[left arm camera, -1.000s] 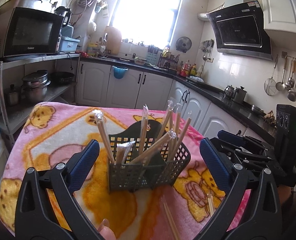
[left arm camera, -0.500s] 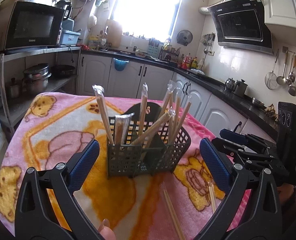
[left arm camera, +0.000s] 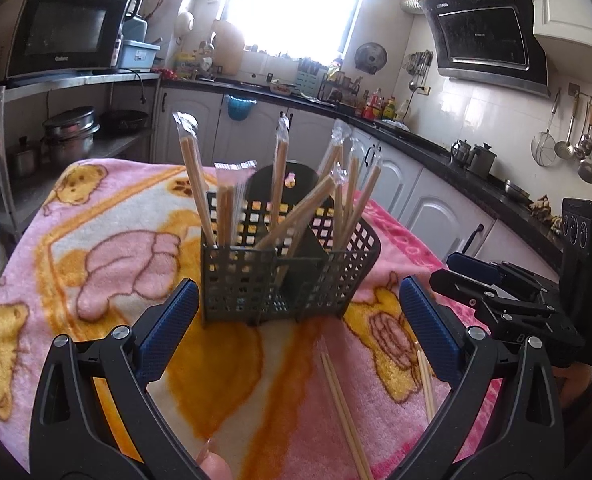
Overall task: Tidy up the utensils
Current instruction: 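Pull the open left gripper back from the caddy, then move the left gripper down to the last wrapped chopstick pair on the blanket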
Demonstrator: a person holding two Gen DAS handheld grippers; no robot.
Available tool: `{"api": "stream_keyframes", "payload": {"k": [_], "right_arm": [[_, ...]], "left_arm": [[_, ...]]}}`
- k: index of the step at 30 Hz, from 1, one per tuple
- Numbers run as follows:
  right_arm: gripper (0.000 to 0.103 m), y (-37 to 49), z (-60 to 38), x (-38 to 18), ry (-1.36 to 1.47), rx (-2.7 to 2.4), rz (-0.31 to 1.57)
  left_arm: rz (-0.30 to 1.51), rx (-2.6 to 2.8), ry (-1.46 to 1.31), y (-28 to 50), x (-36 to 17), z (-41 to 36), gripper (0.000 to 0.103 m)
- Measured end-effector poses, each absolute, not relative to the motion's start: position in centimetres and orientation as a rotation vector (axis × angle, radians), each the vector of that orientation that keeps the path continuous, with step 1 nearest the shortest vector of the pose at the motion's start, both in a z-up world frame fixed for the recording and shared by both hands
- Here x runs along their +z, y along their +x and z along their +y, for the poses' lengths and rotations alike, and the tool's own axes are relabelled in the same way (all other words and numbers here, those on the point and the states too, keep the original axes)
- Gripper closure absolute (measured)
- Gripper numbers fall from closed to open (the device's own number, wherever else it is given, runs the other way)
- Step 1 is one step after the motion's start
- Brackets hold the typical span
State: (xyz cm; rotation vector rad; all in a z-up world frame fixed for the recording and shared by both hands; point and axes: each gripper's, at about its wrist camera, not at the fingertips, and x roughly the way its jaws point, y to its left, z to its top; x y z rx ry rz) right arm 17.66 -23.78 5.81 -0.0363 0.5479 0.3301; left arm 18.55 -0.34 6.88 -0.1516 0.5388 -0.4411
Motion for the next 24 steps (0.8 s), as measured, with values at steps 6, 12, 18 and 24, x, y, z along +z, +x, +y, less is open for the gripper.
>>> {"api": "stream_keyframes", "payload": {"k": [6, 12, 18, 24], "right_arm": [[0.048, 17.4, -24.4, 5.0, -0.034, 0.318, 0.570], [0.048, 17.2, -24.9, 4.3, -0.032, 0.305, 0.588], [0.048, 17.2, -25.6, 3.1, -0.026, 0.291, 0.622], [0.048, 17.2, -26.4, 1.7, -0.018, 0.277, 0.659]], "left_arm": [[0.561, -0.446, -0.133, 18.6, 6.1, -1.2, 0.011], [0.589, -0.458, -0.114, 18.9, 5.0, -2.3, 0.011], [0.625, -0.472, -0.094, 19.4, 3.7, -3.5, 0.011], [0.664, -0.480, -0.080, 19.9, 2.4, -4.6, 0.011]]}}
